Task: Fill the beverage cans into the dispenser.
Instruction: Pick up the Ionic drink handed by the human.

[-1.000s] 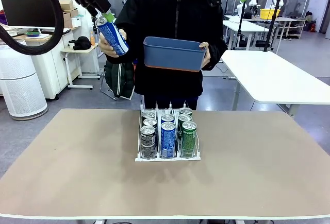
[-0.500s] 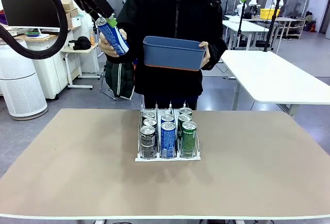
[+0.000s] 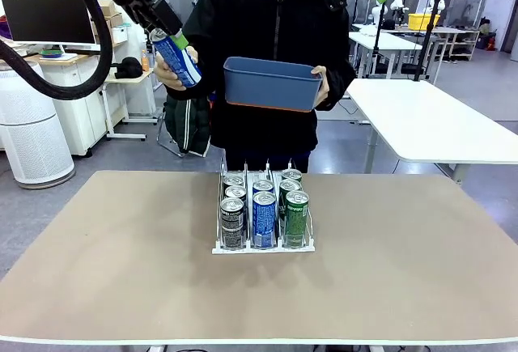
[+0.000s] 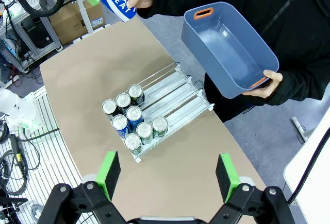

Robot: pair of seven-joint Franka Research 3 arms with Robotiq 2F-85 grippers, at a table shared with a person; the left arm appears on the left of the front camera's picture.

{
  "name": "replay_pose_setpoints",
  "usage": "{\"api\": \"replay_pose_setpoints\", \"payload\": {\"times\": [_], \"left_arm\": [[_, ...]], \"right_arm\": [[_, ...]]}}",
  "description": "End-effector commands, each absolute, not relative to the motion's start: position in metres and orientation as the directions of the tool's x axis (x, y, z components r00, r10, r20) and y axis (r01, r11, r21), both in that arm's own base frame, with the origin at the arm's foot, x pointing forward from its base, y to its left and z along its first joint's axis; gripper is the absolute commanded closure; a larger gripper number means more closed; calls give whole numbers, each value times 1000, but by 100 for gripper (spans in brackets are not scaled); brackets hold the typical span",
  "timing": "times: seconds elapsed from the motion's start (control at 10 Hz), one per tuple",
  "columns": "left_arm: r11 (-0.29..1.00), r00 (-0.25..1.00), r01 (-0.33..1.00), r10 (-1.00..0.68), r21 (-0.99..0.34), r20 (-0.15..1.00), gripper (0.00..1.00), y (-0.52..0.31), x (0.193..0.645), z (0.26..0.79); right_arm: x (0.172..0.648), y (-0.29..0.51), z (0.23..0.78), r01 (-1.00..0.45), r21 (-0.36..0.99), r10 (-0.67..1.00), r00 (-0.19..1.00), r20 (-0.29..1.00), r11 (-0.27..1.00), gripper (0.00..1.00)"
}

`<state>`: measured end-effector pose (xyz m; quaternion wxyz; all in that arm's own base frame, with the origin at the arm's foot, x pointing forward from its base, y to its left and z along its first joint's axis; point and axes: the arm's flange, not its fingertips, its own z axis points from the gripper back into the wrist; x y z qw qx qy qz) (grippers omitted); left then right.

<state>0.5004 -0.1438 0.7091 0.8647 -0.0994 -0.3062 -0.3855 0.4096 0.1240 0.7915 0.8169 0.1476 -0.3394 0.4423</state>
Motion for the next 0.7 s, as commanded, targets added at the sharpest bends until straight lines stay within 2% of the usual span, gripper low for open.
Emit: {"api": "replay_pose_setpoints", "payload": {"times": [0.0,0.5,0.6], "left_arm": [[676,499,734,-602,64,624,0,-141,501,697],[684,511,724,-619,88,597,0,-140,503,692],[682,523,729,-609,57,596,0,-144,505,698]], "right_arm": [[410,124,791,-822,-51,614,380,692,567,1],[410,124,791,-822,-51,614,380,692,567,1],[410,124,791,-822,-51,614,380,692,567,1]]}}
